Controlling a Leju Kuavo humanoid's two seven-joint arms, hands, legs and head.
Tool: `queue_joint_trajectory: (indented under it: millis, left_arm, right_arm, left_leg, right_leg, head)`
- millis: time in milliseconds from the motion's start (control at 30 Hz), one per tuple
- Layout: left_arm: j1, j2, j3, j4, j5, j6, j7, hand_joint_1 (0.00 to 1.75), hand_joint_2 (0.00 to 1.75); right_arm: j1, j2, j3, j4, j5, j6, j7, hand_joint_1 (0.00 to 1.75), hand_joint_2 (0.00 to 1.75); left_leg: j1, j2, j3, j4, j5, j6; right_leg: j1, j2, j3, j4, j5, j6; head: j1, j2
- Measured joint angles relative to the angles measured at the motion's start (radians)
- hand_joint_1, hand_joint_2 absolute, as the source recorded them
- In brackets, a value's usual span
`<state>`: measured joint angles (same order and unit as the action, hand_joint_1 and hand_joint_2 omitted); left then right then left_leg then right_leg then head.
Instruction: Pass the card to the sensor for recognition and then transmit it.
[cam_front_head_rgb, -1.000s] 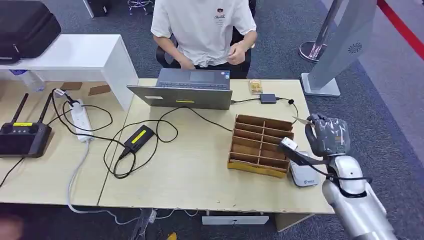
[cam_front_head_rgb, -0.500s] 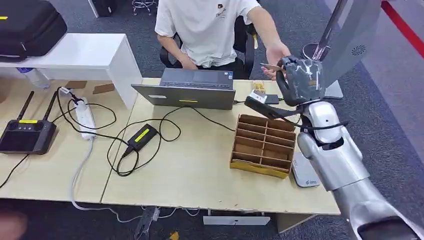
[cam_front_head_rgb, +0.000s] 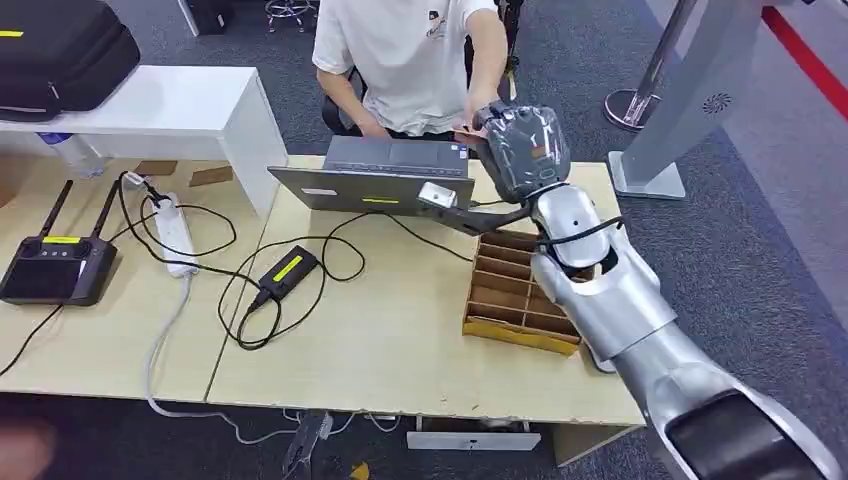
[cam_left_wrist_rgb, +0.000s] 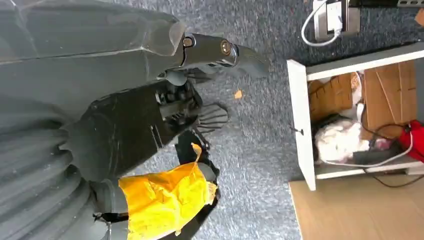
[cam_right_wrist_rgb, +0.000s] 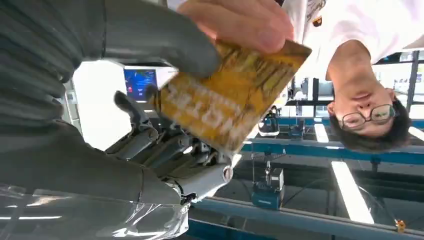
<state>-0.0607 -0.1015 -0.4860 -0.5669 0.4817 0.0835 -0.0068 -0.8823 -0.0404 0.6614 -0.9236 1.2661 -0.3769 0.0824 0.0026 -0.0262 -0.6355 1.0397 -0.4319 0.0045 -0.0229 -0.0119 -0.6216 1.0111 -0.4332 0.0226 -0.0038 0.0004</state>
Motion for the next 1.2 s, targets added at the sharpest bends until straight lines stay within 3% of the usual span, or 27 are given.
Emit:
queue_joint_trajectory:
  millis: [267,600,1200]
  left_arm:
    - [-0.001,-0.008,0.001,0.007,-0.011,-0.001,-0.005,0.0,1.75]
    - [-0.001,-0.009,0.001,0.014,-0.019,-0.004,-0.021,0.0,1.75]
    - [0.012,-0.003,0.001,0.017,-0.013,-0.003,-0.064,0.0,1.75]
  right_arm:
    - [0.011,0.0,0.017,0.023,-0.021,-0.024,-0.01,0.0,1.75]
    - [0.105,-0.034,0.013,-0.014,-0.094,-0.077,-0.038,0.0,1.75]
    - [0.431,-0.159,-0.079,-0.365,-0.193,-0.125,-0.116,0.0,1.75]
  left_leg:
    - [0.0,0.0,-0.001,0.001,0.0,0.0]
    - [0.0,0.002,-0.002,0.001,0.0,0.0]
    - [0.0,0.006,-0.003,0.0,-0.005,-0.002]
  right_leg:
    - [0.0,0.0,-0.002,-0.001,0.001,0.001]
    - [0.0,0.001,-0.003,-0.001,0.001,0.0]
    - [0.001,0.005,-0.006,-0.001,-0.001,-0.001]
  head:
    - [0.0,0.0]
    - [0.0,0.0]
    - [0.0,0.0]
